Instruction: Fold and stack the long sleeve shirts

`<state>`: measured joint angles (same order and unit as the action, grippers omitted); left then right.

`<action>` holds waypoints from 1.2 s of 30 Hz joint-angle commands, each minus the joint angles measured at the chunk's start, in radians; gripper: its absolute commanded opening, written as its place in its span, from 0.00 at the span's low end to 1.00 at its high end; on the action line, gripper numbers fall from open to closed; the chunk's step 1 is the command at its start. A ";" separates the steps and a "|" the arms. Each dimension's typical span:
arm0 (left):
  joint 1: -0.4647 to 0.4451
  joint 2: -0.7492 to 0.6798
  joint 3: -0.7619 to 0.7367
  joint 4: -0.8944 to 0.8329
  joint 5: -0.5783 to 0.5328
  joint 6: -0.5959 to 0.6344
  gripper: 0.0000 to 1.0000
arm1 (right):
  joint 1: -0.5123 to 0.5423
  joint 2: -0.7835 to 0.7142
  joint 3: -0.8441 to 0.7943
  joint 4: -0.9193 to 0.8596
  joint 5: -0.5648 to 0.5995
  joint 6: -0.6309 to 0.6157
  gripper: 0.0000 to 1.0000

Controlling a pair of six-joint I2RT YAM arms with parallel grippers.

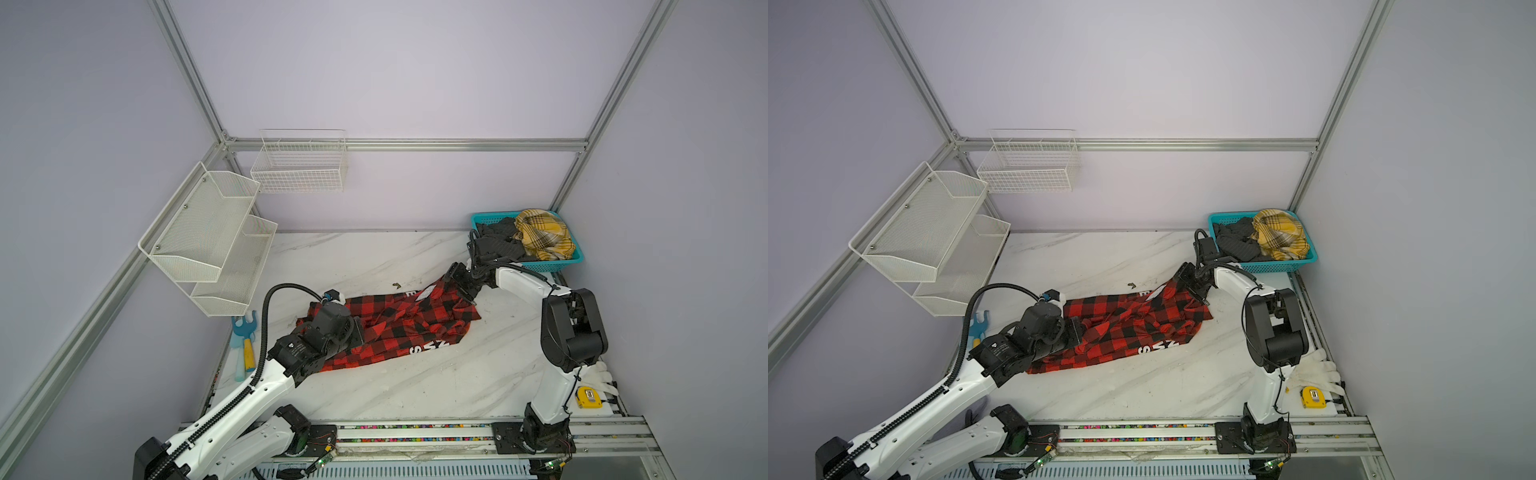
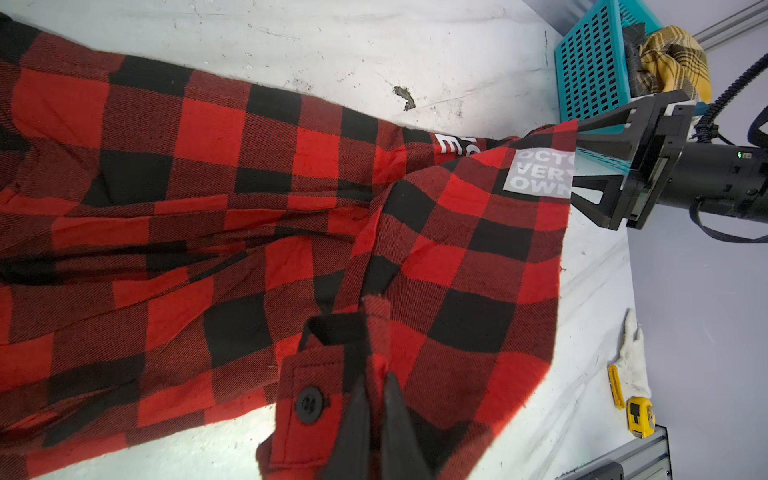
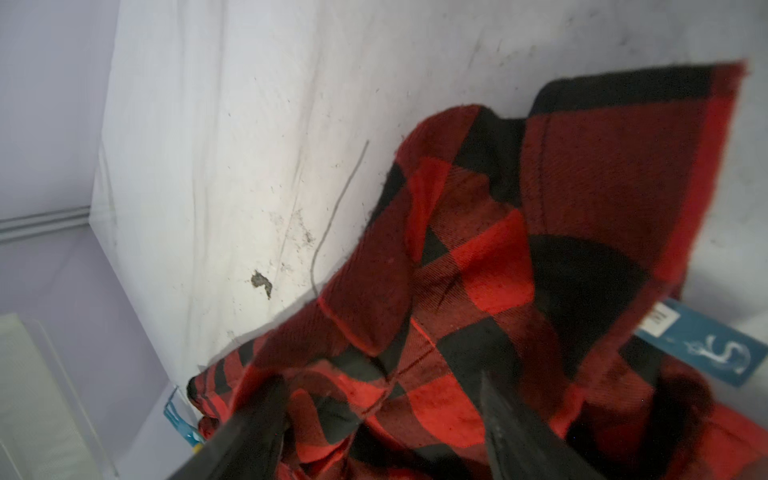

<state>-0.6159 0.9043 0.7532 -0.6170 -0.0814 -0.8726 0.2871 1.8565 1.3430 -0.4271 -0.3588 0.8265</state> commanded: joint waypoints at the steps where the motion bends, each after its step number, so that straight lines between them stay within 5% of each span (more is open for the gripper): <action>1: -0.002 -0.016 -0.047 -0.002 0.003 0.007 0.00 | 0.003 -0.056 0.012 0.013 0.013 0.017 0.79; 9: -0.002 -0.020 -0.051 -0.027 0.004 0.011 0.00 | -0.008 -0.060 0.000 0.050 0.033 0.062 0.79; 16: -0.002 -0.050 -0.063 -0.040 -0.012 0.006 0.00 | -0.014 0.075 0.137 -0.001 0.037 0.070 0.69; 22: -0.002 -0.051 -0.063 -0.043 -0.030 -0.005 0.00 | -0.020 0.059 0.087 -0.027 0.069 0.042 0.61; 27: -0.002 -0.072 -0.058 -0.069 -0.064 -0.011 0.00 | -0.027 0.071 0.051 -0.027 0.078 0.022 0.32; 31: 0.014 -0.063 0.026 -0.184 -0.230 -0.065 0.00 | -0.035 0.046 0.045 -0.032 0.098 -0.014 0.03; 36: 0.136 0.117 0.278 -0.258 -0.317 -0.066 0.00 | -0.034 -0.021 0.039 -0.103 0.120 -0.118 0.00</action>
<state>-0.5373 0.9562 0.8307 -0.8410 -0.2871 -0.9268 0.2584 1.9137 1.3903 -0.4698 -0.2813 0.7723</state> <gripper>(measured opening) 0.048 0.055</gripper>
